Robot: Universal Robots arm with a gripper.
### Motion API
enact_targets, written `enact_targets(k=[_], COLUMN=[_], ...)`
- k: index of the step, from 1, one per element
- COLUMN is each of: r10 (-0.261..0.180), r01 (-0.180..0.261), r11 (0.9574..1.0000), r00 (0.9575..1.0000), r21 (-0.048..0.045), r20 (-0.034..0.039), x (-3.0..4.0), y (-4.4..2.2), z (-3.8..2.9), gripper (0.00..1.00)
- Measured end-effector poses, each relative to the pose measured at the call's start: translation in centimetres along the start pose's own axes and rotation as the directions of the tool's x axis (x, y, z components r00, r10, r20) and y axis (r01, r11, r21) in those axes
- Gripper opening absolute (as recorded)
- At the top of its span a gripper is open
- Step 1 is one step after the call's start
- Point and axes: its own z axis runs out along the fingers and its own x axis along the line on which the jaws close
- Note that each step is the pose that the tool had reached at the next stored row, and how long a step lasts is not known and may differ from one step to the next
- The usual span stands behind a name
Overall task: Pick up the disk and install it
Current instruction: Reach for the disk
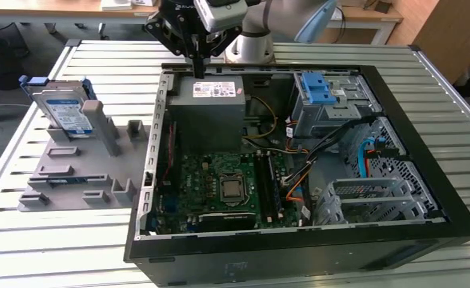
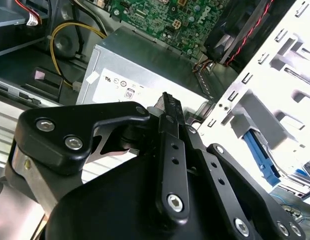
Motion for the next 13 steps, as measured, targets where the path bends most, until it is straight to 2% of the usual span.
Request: enact_targets(k=[13], r10=[0.0], r01=[0.0], r11=[1.0], r00=[1.0], r21=[0.0], r20=[-0.0001], x=[0.54], y=[-0.04], z=[0.0], gripper=[0.11])
